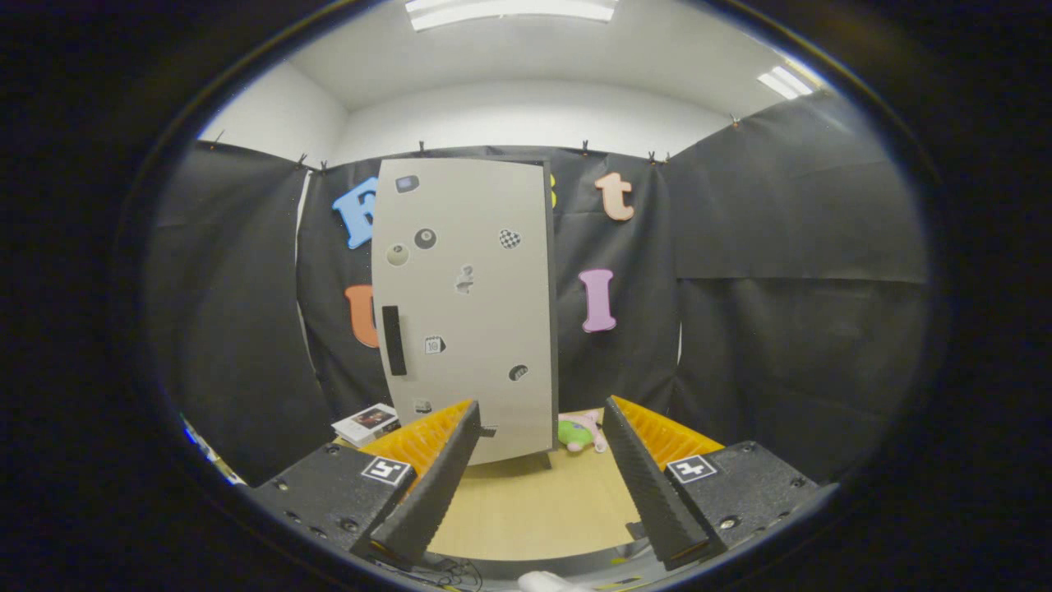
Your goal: Open the shoe cabinet door, grab the shoes and put them into the shoe cabinet, then close the shoe cabinet door.
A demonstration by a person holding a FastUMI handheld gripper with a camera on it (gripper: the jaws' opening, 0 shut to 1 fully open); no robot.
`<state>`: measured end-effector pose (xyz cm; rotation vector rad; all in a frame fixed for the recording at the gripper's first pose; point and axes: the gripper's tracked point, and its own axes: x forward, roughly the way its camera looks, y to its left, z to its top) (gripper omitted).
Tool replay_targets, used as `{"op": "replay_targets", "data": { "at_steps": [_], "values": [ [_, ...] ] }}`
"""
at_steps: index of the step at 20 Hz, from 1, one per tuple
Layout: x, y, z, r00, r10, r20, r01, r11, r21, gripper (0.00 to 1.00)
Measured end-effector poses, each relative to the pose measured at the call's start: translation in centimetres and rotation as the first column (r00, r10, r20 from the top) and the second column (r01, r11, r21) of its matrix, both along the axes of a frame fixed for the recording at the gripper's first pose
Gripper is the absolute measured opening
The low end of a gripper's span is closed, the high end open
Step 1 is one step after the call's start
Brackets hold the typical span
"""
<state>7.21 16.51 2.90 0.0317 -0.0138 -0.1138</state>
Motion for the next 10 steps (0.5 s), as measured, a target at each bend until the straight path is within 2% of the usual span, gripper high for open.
{"op": "replay_targets", "data": {
  "at_steps": [10],
  "values": [
    [0.73,0.35,0.51,1.000,0.017,-0.024,-0.017,1.000,0.007,0.98]
  ]
}}
